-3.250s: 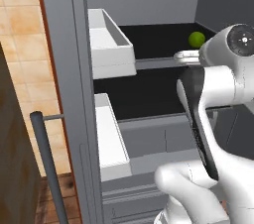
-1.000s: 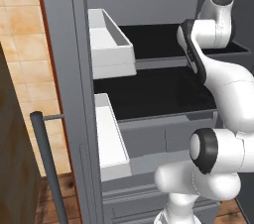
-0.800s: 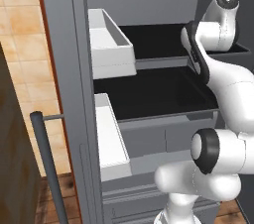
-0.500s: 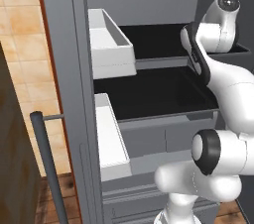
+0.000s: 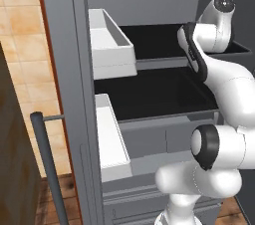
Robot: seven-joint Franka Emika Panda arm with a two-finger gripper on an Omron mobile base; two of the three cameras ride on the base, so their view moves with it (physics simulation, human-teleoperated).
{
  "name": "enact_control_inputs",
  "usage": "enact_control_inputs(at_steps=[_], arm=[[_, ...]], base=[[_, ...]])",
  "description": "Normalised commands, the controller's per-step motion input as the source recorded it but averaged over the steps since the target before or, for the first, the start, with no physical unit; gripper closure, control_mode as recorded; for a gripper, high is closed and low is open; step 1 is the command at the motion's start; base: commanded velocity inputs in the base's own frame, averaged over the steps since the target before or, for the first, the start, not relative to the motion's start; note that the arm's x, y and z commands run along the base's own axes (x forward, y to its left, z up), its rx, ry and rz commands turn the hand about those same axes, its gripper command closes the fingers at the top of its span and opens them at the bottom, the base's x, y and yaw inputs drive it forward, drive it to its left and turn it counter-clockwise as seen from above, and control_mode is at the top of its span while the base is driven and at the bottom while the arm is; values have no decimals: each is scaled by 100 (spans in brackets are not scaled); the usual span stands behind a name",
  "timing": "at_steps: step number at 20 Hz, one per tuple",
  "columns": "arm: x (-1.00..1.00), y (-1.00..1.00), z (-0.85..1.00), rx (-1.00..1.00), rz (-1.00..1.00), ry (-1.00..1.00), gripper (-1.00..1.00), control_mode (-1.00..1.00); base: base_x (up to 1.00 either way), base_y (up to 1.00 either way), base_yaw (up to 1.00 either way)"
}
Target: Grab the garlic and lime from the fridge, place them in the blender, close the lid, and turn on the blender to create a marinade.
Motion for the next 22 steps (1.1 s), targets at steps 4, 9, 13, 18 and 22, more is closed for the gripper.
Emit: enact_control_inputs(at_steps=[4,9,13,18,22], arm=[[15,5,-32,0,1,1,100,-100],[2,5,-15,0,0,0,100,-100],[-48,18,3,0,0,-9,100,-100],[-96,42,6,0,0,-10,100,-100],[-100,49,10,0,0,-6,100,-100]], base=[[0,0,0],[0,0,0],[0,0,0],[0,0,0],[0,0,0]])
